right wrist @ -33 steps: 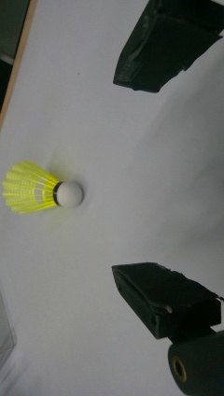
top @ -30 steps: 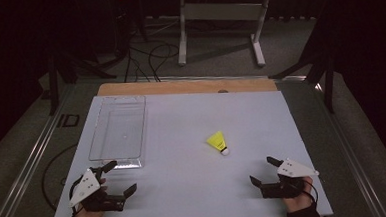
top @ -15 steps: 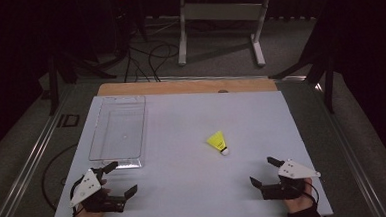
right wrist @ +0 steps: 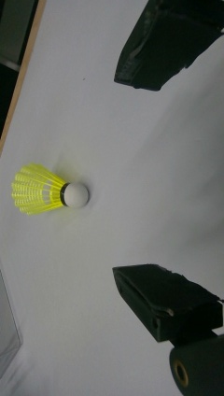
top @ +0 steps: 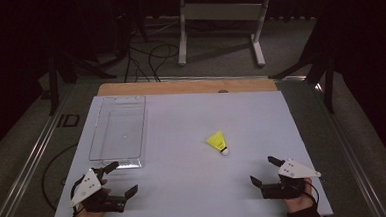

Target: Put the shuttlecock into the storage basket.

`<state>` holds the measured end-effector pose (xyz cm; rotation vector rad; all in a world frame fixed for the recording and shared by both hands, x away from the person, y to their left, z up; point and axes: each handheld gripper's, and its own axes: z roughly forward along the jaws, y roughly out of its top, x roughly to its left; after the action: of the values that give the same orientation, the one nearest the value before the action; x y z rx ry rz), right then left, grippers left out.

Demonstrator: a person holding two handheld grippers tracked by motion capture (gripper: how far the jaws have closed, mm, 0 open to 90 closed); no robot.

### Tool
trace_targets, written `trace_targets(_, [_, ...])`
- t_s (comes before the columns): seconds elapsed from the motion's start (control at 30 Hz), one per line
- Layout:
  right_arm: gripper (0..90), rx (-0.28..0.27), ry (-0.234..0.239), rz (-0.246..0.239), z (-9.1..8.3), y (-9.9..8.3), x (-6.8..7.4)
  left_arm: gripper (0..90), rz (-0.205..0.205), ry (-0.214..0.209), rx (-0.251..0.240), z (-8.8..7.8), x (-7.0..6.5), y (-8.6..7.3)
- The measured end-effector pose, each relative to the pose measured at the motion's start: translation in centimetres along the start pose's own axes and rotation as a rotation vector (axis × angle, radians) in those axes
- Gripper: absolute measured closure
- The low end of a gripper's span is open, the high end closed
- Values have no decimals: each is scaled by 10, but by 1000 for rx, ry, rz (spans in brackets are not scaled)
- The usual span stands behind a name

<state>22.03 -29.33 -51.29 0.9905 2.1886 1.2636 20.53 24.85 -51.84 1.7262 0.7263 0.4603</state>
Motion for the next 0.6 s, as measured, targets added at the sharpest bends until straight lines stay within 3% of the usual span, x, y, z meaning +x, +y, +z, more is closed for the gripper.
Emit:
trace_targets(0.17, [75,1,-9,20,-3,4,-2,2,-2,-2,-3,0,0,0])
trace_targets(0.27, [75,-21,15,68,-8,9,-5,2,-1,-2,-4,0,0,0])
trace_targets(0.37, [76,-23,-5,84,-14,18,-7,2,-1,-3,-4,0,0,0])
trace_targets(0.6, [76,-36,-20,74,-27,42,-11,2,2,-7,0,1,0,0])
